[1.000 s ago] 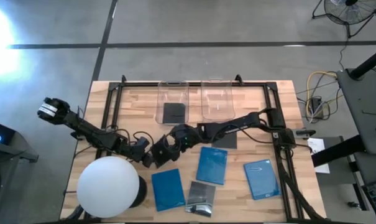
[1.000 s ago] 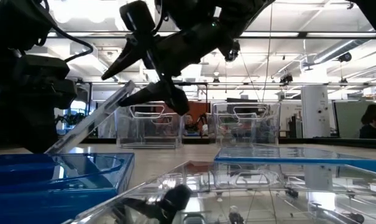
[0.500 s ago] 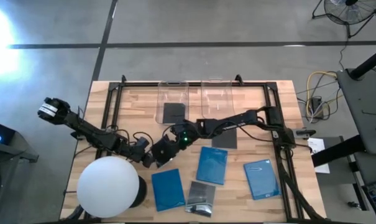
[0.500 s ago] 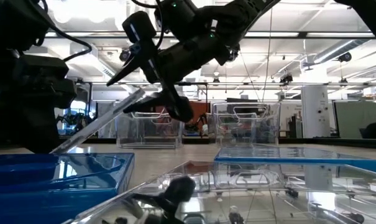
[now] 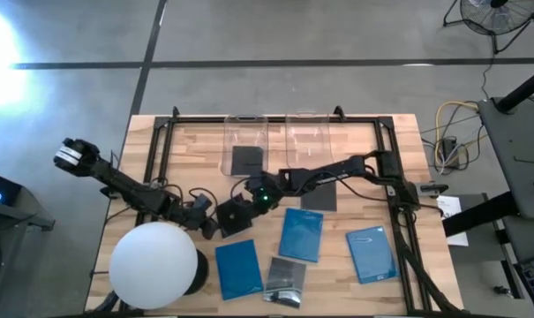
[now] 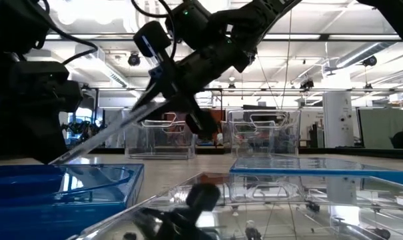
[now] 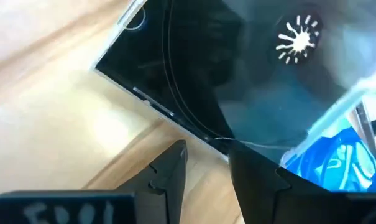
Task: Pick & place jewel cases by type
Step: Put the black cd case into the left transparent bin
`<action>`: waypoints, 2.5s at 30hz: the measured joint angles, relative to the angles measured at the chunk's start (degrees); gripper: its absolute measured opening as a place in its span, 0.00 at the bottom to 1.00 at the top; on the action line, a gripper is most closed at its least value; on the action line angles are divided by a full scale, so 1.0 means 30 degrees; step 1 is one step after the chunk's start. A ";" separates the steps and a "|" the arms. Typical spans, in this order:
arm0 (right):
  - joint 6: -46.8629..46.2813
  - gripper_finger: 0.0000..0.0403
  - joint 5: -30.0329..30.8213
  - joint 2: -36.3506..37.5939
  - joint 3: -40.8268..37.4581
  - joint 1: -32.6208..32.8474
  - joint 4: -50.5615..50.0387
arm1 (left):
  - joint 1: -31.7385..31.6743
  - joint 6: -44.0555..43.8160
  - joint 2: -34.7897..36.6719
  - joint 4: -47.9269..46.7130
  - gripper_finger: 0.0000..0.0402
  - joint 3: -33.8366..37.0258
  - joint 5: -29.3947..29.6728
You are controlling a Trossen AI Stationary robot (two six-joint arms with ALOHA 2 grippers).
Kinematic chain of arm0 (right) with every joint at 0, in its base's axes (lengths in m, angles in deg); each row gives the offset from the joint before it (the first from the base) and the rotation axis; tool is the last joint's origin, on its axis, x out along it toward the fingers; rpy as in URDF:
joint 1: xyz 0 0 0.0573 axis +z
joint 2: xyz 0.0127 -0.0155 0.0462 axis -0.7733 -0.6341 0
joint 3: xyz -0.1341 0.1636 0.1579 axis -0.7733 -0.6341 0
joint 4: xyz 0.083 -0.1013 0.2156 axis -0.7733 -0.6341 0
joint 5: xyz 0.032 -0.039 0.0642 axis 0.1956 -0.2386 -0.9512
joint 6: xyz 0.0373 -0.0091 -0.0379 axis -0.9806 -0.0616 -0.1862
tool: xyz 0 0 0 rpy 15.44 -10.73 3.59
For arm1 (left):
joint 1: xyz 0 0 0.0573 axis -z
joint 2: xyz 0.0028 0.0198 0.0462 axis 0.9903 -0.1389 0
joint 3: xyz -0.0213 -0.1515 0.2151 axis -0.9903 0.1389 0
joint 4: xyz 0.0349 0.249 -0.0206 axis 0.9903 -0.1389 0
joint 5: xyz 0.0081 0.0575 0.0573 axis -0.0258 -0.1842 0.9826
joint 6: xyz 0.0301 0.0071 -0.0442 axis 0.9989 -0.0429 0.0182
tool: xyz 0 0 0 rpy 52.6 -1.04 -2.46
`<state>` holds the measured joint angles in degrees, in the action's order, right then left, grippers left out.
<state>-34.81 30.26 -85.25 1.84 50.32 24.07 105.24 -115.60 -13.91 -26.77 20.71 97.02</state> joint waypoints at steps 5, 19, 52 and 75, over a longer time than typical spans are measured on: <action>0.0153 0.07 -0.0043 0.0278 0.0000 -0.0137 -0.0562 | 0.1154 0.0614 0.2773 -0.0975 0.26 0.0055 0.0614; 0.0868 0.09 0.4140 0.6271 0.0057 -0.2868 -0.2283 | 0.4243 0.0554 0.9590 -0.3863 0.26 0.0109 0.2158; 0.2176 0.13 0.1823 0.1786 0.2684 -0.7476 -0.5841 | 0.3541 -0.0605 0.9937 -0.3979 0.26 0.0248 0.7300; 0.3758 0.52 0.4597 0.1264 0.4325 -0.5994 -1.2183 | 0.3533 0.0094 0.9945 -0.4007 0.26 0.0248 0.6561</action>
<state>-23.54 44.05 -81.46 14.81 32.34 -12.48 115.84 -115.32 15.93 -38.79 21.46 116.70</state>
